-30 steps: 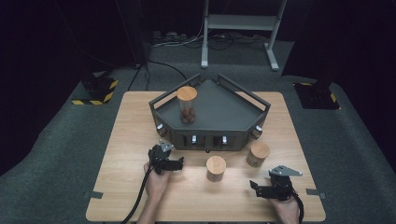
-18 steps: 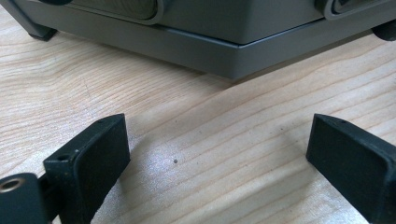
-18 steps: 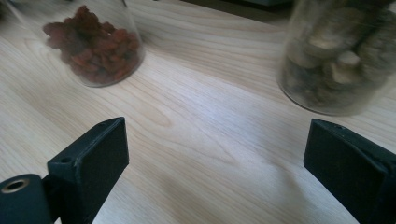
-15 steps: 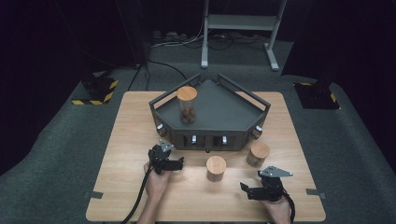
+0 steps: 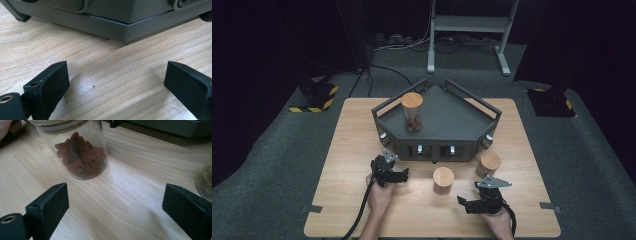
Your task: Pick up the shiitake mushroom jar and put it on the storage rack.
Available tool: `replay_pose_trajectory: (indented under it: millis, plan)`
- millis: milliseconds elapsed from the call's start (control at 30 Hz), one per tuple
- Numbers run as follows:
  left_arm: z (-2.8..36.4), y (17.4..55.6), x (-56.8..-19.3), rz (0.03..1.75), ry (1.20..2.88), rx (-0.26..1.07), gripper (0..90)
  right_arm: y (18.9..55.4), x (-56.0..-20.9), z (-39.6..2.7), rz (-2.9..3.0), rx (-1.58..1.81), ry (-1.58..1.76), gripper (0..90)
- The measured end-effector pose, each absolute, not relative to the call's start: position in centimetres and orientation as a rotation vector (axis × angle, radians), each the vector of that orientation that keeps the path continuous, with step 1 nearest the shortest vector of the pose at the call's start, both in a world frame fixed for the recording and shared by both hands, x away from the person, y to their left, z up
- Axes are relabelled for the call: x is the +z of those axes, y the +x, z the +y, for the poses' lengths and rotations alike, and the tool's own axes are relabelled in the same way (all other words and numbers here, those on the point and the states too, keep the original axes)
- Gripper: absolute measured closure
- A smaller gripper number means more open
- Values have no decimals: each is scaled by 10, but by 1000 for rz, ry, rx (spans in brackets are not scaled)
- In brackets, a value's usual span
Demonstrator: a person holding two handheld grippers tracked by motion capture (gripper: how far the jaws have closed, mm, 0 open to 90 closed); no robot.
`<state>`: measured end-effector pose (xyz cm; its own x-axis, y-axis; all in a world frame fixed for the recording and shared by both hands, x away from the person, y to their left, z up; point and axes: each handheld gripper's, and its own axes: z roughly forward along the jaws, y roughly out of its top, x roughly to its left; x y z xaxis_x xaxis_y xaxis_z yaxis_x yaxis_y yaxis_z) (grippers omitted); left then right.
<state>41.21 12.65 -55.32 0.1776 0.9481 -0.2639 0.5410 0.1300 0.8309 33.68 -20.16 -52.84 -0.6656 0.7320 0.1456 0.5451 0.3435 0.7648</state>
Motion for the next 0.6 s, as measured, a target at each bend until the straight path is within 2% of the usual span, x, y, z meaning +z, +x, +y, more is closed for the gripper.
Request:
replay_pose_trajectory:
  millis: [600]
  plan:
    - [127, 412, -553, 1483, 1532, 556, 57, 343, -530, -174, 2423, 1269, 1113, 67]
